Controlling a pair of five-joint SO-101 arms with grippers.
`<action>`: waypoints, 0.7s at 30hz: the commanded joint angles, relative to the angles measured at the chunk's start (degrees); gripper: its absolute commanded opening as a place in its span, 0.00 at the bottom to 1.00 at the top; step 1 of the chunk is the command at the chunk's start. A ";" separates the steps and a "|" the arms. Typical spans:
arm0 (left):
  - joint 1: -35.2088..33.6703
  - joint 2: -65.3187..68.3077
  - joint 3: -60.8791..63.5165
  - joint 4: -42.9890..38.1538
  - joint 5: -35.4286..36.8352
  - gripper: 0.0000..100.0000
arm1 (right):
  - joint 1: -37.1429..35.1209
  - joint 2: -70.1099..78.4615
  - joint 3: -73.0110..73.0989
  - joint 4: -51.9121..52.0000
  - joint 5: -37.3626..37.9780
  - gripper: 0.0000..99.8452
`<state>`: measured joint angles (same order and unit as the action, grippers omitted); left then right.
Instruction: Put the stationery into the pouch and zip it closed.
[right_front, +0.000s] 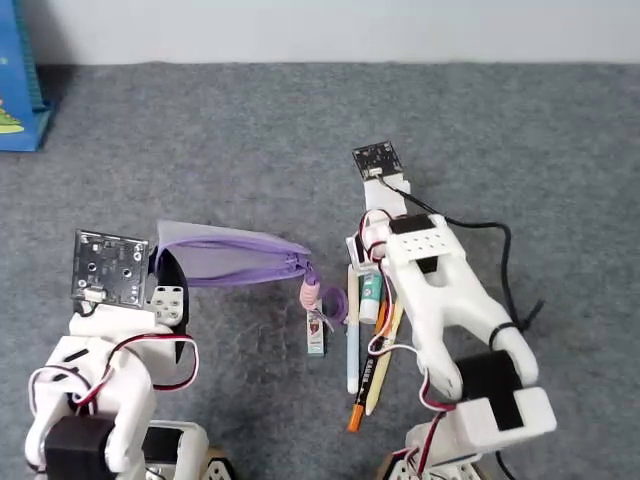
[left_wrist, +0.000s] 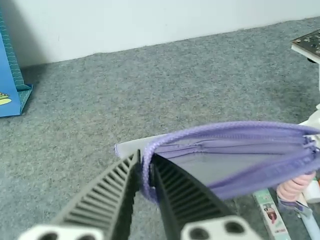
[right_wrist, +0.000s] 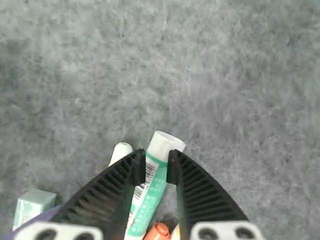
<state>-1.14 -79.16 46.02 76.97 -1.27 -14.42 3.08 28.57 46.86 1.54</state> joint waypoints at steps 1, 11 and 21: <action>0.26 0.35 0.04 -1.14 0.79 0.01 | 0.04 1.63 -5.27 2.95 -0.26 0.08; 0.26 0.35 0.13 -0.97 0.79 0.01 | 2.07 9.19 -15.47 14.11 -3.87 0.14; 0.26 0.35 0.22 -0.97 0.79 0.01 | 1.71 15.78 -19.16 16.04 -3.96 0.06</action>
<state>-1.14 -79.16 46.02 76.97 -1.27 -13.10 18.73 11.25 62.24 -2.07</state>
